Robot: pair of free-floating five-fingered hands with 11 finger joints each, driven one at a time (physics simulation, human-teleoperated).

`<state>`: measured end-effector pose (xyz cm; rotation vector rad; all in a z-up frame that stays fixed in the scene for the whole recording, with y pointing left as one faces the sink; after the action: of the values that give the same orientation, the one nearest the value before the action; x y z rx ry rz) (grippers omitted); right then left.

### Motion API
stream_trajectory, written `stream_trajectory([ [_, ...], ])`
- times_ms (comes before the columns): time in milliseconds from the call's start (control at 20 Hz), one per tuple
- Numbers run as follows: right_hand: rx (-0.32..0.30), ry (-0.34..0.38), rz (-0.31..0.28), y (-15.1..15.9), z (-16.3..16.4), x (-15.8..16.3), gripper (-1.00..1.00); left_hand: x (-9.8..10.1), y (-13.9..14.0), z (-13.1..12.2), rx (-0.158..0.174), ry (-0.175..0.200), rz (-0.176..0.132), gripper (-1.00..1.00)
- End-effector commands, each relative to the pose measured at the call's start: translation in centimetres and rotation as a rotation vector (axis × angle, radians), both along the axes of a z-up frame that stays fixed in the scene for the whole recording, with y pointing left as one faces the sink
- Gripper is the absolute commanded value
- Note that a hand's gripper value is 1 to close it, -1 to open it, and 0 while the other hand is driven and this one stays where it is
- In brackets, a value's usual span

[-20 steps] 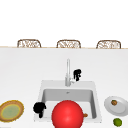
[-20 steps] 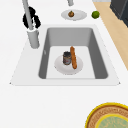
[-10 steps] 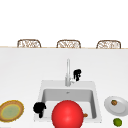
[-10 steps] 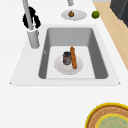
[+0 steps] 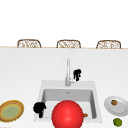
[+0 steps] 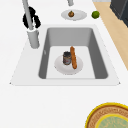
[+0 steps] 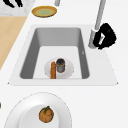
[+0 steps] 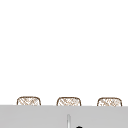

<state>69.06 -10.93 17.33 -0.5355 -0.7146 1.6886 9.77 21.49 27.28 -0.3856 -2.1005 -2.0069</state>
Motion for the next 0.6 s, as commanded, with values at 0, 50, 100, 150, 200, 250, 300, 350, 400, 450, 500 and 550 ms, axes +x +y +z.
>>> stream_trajectory([
  [0,0.019,0.024,0.000,-1.9,-3.1,-0.1,1.00,0.0,0.0,0.0,0.000,0.000,0.000,0.00],
  [50,0.022,0.017,0.000,-1.9,-3.1,0.0,1.00,0.0,0.0,0.0,0.000,0.000,0.000,0.00],
  [100,0.012,0.000,0.000,-1.7,-3.1,-0.5,1.00,0.0,0.0,0.0,0.000,0.000,0.000,0.00],
  [150,0.000,-0.001,0.003,-1.1,-2.5,-0.7,1.00,0.0,0.0,0.0,0.000,0.000,0.000,0.00],
  [200,-0.031,0.016,0.000,-0.1,-1.5,0.0,1.00,0.0,0.0,0.0,0.000,0.000,0.000,0.00],
  [250,-0.040,-0.001,0.000,0.1,-0.9,-0.4,1.00,0.0,0.0,0.0,0.000,0.000,0.000,0.00],
  [300,-0.004,-0.001,-0.009,-0.1,0.0,0.0,-1.00,0.0,0.0,0.0,0.000,0.000,0.000,0.00],
  [350,-0.007,-0.021,-0.006,-0.1,0.7,0.1,-1.00,0.0,0.0,0.0,0.000,0.000,0.000,0.00],
  [400,-0.007,-0.033,-0.007,-0.3,1.3,0.2,-1.00,0.0,0.0,0.0,0.000,0.000,0.000,0.00],
  [450,-0.008,-0.032,-0.007,-0.7,2.3,0.5,-1.00,0.0,0.0,0.0,0.000,0.000,0.000,0.00],
  [500,-0.007,-0.027,-0.007,-0.7,3.1,0.5,-1.00,0.0,0.0,0.0,0.000,0.000,0.000,0.00],
  [550,-0.005,-0.001,-0.001,-1.0,3.9,0.8,-1.00,0.0,0.0,0.0,0.000,0.000,0.000,0.00],
])
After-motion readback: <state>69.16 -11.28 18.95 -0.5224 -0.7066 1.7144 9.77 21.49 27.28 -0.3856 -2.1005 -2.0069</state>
